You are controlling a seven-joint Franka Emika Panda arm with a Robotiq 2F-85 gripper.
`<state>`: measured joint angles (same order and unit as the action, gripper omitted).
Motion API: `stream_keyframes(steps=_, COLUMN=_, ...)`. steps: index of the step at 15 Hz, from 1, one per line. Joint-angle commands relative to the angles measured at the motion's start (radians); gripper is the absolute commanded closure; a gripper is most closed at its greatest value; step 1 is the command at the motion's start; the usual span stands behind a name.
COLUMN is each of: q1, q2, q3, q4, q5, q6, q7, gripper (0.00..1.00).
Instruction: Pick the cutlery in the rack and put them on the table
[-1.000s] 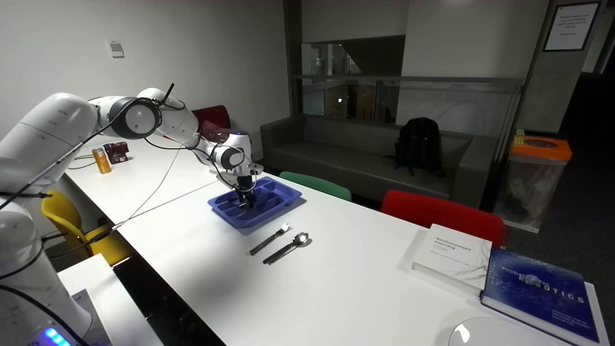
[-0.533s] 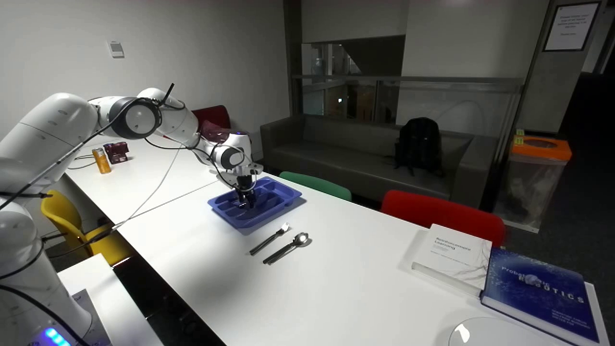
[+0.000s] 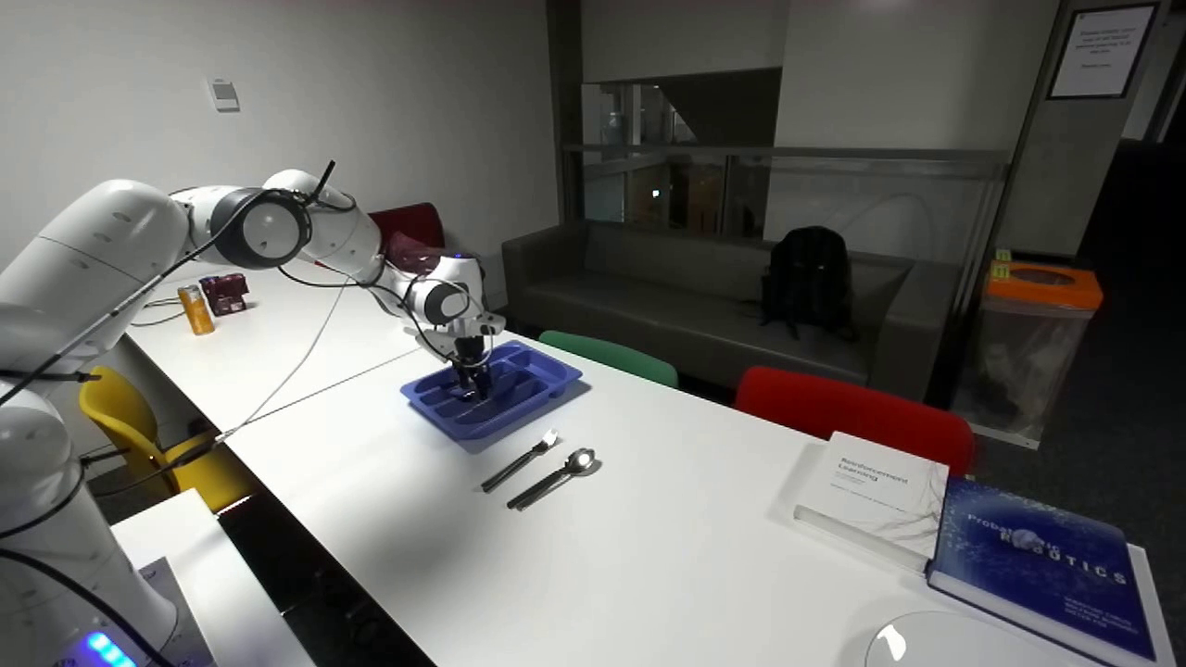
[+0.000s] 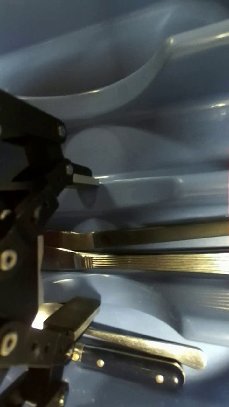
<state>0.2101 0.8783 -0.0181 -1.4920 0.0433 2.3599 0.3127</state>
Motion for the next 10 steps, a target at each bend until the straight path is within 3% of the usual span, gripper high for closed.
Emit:
stream_keyframes(steps=1, q1=-0.01, q2=0.009, q3=0.008, q4=0.031, q5=0.003, q6=-0.008, q7=0.004, gripper=0.39)
stream_keyframes(steps=7, q1=-0.011, q2=0.01, q3=0.01, q4=0.047, q5=0.005, q6=-0.009, q7=0.004, gripper=0.87)
stream_keyframes(steps=9, q1=-0.011, q2=0.011, q3=0.009, q4=0.047, q5=0.004, q6=-0.009, q7=0.004, gripper=0.99)
stream_keyframes(steps=10, q1=-0.012, q2=0.011, q3=0.01, q4=0.047, q5=0.005, q6=-0.009, q7=0.004, gripper=1.0)
